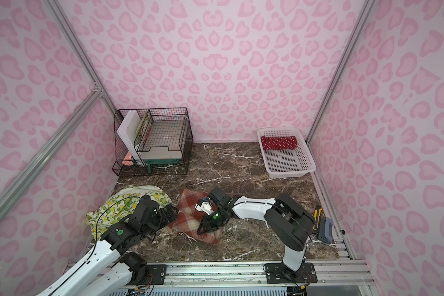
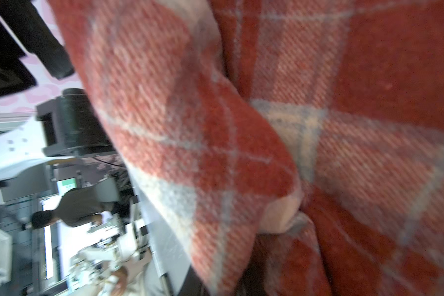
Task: Roll up the skirts
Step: Roll the skirt at the center of the board.
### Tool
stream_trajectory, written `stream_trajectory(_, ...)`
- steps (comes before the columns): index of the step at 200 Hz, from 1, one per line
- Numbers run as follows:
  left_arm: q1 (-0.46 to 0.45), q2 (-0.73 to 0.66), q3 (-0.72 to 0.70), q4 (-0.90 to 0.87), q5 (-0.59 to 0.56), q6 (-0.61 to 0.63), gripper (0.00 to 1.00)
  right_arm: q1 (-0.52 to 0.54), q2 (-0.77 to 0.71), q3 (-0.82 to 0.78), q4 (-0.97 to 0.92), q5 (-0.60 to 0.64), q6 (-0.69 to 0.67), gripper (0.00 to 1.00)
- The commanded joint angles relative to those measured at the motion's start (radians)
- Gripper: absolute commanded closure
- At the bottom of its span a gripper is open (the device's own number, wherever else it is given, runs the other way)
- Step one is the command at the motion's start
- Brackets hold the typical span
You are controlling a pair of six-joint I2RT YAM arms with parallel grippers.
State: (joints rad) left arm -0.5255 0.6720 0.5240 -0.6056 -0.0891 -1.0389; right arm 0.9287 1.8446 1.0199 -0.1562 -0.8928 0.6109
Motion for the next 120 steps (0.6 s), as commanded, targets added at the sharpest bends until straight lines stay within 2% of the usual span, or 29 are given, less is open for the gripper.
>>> stream_trajectory(1, 0.001, -0.029, -0.013, -0.017, 0.028, 0.009, 0.05, -0.033, 0.124, 0.056, 0.01, -0.236, 0.007, 1.0)
stream_trajectory(15, 0.001, -0.034, -0.023, -0.002, 0.042, 0.006, 0.05, -0.068, 0.214, 0.066, 0.01, -0.261, -0.03, 1.0)
stream_trajectory(44, -0.003, -0.003, -0.051, 0.065, 0.077, -0.001, 0.05, -0.119, 0.302, 0.079, -0.028, -0.188, -0.073, 1.0)
stream_trajectory(72, -0.022, 0.051, -0.091, 0.152, 0.089, -0.027, 0.04, -0.11, 0.343, 0.111, -0.079, -0.092, -0.132, 1.0)
stream_trajectory(120, -0.091, 0.165, -0.103, 0.237, 0.013, -0.086, 0.02, -0.112, 0.386, 0.101, -0.065, -0.091, -0.154, 1.0)
